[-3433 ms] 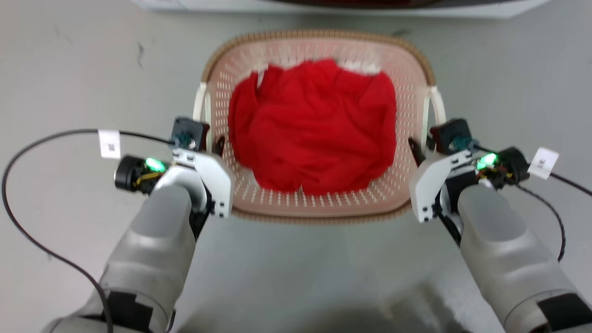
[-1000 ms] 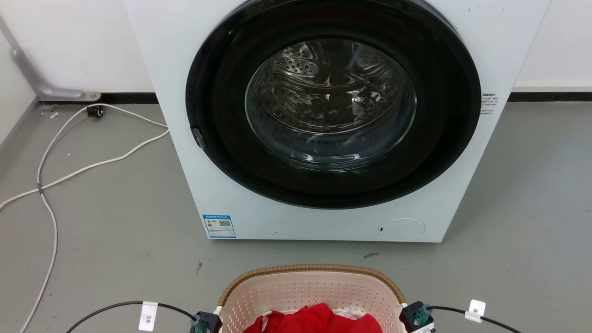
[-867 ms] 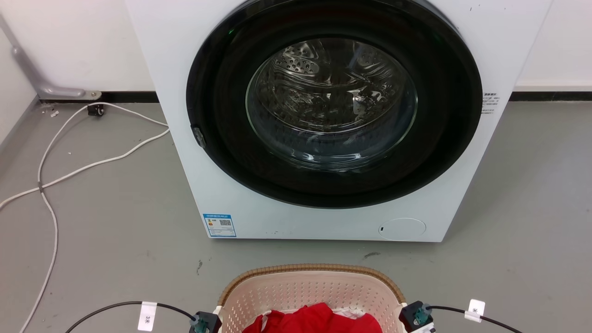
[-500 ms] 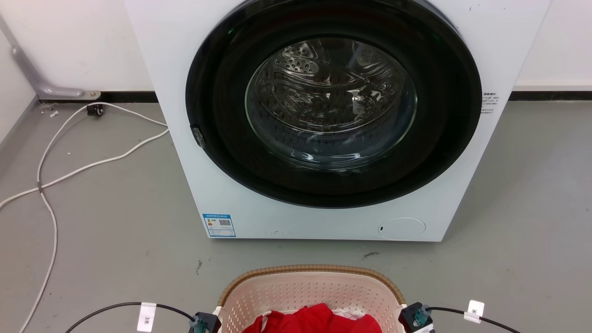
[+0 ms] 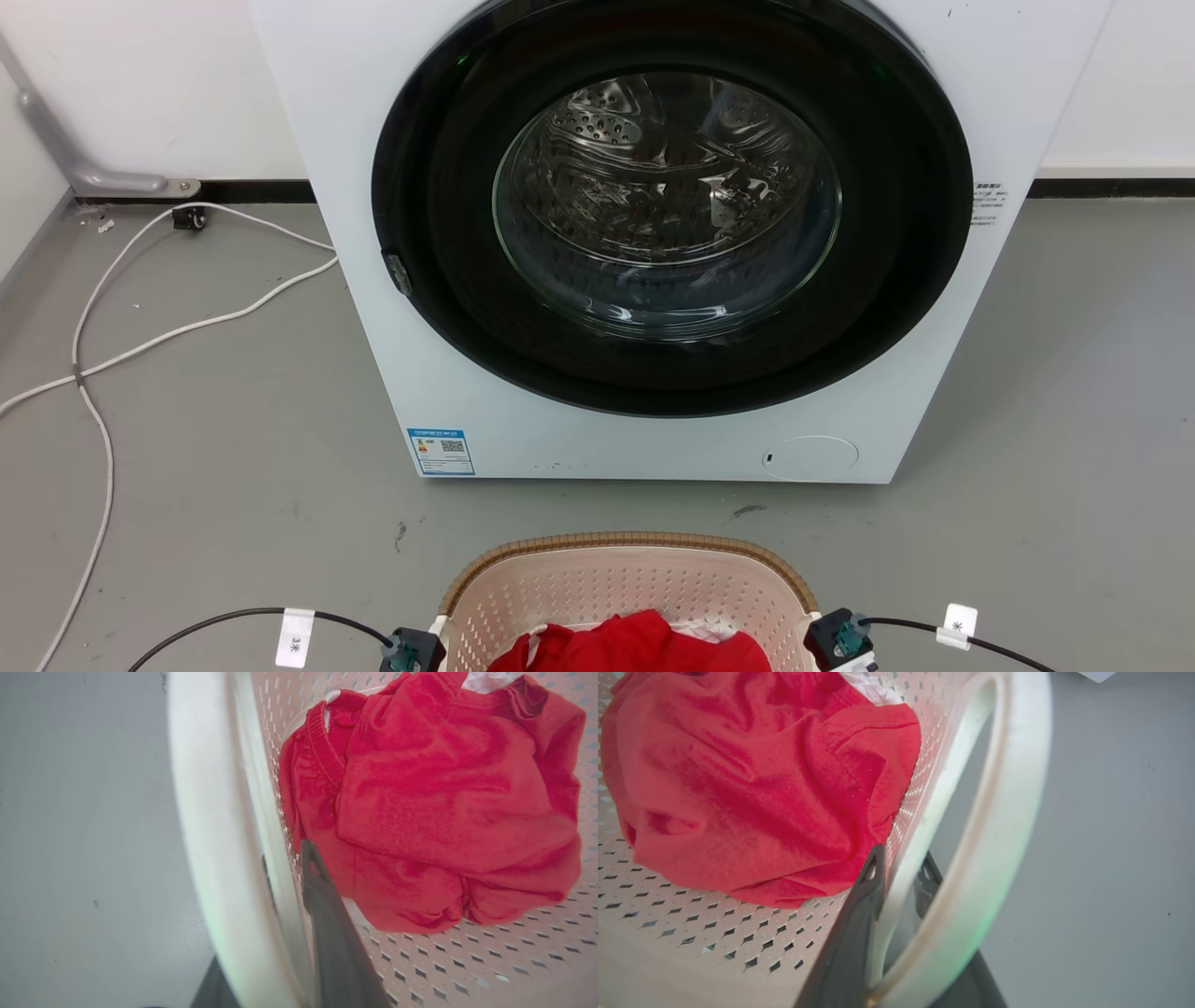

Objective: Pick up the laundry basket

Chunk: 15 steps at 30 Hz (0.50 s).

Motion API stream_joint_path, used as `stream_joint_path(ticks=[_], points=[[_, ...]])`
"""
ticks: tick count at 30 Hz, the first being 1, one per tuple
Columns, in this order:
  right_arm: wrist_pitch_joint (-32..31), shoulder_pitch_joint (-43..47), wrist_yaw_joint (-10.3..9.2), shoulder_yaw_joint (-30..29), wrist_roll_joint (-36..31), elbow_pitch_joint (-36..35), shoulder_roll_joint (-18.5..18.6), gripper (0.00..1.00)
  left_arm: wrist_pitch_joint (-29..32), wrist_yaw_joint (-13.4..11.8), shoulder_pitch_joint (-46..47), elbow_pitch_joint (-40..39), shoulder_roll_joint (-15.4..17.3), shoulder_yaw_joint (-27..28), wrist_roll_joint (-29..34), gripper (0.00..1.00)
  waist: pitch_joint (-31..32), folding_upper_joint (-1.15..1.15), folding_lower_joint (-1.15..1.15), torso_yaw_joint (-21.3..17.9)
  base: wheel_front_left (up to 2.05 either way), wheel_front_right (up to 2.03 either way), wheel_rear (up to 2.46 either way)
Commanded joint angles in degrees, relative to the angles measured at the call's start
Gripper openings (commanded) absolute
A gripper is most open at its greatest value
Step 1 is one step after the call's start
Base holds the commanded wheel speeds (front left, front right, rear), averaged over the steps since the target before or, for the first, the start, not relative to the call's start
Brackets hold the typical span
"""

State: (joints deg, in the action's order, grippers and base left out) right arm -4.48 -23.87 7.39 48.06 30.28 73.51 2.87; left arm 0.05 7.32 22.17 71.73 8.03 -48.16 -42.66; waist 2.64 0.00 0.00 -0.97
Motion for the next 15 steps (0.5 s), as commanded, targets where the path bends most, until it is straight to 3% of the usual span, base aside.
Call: stream_joint_path(ticks=[1, 15], points=[[0.1, -0.7, 0.18, 0.6, 0.2, 0.3, 0.6, 0.0, -0.7, 0.2, 1.5, -0.1, 0.6, -0.4, -0.3, 0.0, 0.0, 0.0, 0.0, 0.0, 0.0, 0.0, 0.0], [0.2, -0.4, 0.18, 2.0, 1.4, 0.3, 1.0, 0.0, -1.2, 0.2, 1.6, 0.2, 0.5, -2.4, -1.9, 0.0, -0.3, 0.0, 0.0, 0.2, 0.0, 0.0, 0.0]])
